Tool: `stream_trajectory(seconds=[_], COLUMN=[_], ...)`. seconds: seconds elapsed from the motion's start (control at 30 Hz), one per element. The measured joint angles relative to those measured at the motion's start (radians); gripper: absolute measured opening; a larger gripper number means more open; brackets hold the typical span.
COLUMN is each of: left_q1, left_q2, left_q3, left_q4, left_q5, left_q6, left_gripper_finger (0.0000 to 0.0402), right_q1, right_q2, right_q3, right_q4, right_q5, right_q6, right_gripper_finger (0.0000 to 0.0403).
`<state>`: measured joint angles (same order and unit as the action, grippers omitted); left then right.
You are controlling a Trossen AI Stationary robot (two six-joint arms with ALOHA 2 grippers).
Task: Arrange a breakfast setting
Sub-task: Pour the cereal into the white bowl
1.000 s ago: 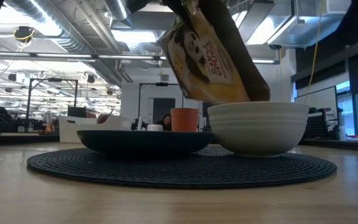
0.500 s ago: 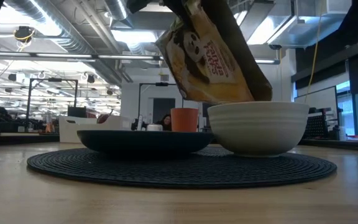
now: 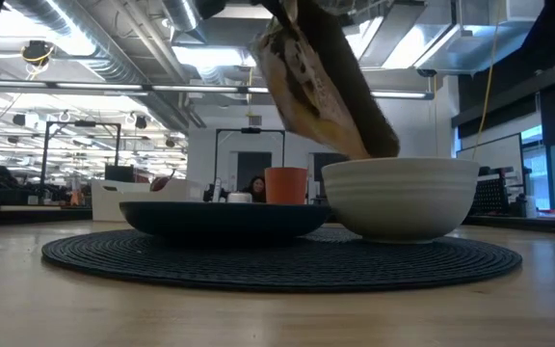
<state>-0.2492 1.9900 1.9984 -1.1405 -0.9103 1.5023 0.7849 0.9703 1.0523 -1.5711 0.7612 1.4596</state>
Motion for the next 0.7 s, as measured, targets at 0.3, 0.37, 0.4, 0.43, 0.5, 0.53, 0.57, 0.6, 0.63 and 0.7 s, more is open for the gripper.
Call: stream_trajectory(seconds=[0.3, 0.37, 0.4, 0.43, 0.5, 0.53, 0.57, 0.6, 0.63, 0.7], left_q1=[0.0, -0.006, -0.012, -0.014, -0.017, -0.018, -0.018, -0.016, -0.015, -0.011], left_q2=[0.0, 0.0, 0.0, 0.0, -0.002, -0.002, 0.0, 0.0, 0.0, 0.0], left_q3=[0.0, 0.0, 0.0, 0.0, 0.0, 0.0, 0.0, 0.0, 0.0, 0.0], left_q4=[0.006, 0.011, 0.018, 0.026, 0.022, 0.017, 0.011, 0.006, 0.004, 0.006], left_q5=[0.023, -0.01, -0.024, -0.017, 0.026, 0.037, 0.041, 0.041, 0.037, 0.03], left_q6=[0.003, 0.043, 0.056, 0.056, 0.037, 0.025, 0.018, 0.009, -0.001, -0.017], left_gripper_finger=[0.0002, 0.0002, 0.0002, 0.0002, 0.0002, 0.0002, 0.0002, 0.0002, 0.0002, 0.0002], right_q1=[0.0, 0.0, 0.0, 0.0, 0.0, 0.0, 0.0, 0.0, 0.0, 0.0], right_q2=[0.0, 0.0, 0.0, 0.0, 0.0, 0.0, 0.0, 0.0, 0.0, 0.0], right_q3=[0.0, 0.0, 0.0, 0.0, 0.0, 0.0, 0.0, 0.0, 0.0, 0.0], right_q4=[0.0, 0.0, 0.0, 0.0, 0.0, 0.0, 0.0, 0.0, 0.0, 0.0], right_q5=[0.003, -0.002, -0.009, -0.016, -0.02, -0.02, -0.02, -0.02, -0.02, -0.02], right_q6=[-0.009, -0.009, -0.009, -0.009, -0.009, -0.009, -0.01, -0.008, -0.002, 0.003], right_gripper_finger=[0.0001, 0.0001, 0.0001, 0.0001, 0.0001, 0.0001, 0.0001, 0.0001, 0.0001, 0.0001])
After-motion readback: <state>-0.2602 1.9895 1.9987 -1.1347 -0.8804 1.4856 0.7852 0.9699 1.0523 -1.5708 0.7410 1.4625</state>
